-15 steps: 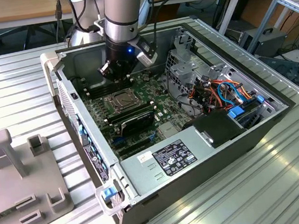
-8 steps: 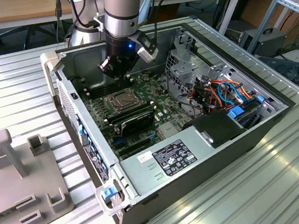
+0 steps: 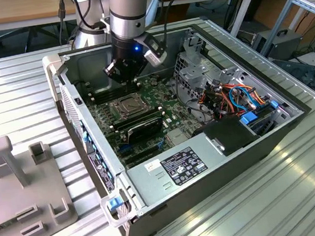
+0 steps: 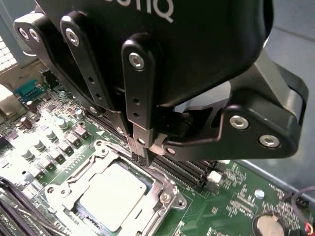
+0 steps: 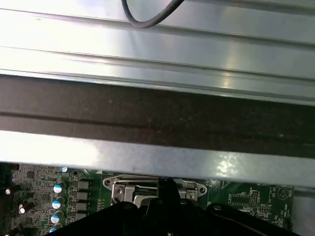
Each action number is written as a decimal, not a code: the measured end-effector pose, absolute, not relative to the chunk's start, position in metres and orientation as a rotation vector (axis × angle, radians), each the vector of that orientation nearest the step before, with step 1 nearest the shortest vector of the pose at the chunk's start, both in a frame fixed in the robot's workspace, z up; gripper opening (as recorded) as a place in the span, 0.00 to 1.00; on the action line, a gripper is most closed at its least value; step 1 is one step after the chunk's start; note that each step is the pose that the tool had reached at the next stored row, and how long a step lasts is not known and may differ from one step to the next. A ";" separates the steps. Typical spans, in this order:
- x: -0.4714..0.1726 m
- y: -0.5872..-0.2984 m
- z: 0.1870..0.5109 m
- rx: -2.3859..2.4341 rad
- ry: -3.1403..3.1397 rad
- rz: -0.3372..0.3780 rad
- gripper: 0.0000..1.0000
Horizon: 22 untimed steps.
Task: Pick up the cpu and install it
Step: 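Install the first cpu locking lever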
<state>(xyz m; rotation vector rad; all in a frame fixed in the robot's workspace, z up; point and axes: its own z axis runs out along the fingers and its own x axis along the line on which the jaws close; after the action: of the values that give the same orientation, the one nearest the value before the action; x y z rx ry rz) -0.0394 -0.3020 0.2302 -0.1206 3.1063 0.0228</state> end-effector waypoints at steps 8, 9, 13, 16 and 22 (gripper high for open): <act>-0.043 -0.319 0.230 -0.102 3.108 -0.010 0.11; -0.044 -0.323 0.230 -0.102 3.108 -0.010 0.11; -0.046 -0.330 0.230 -0.102 3.108 -0.011 0.11; -0.048 -0.334 0.229 -0.101 3.108 -0.011 0.11; -0.048 -0.334 0.229 -0.101 3.108 -0.011 0.11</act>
<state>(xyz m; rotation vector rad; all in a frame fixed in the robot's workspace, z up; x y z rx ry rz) -0.0477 -0.3338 0.2294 -0.1015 3.1078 -0.0110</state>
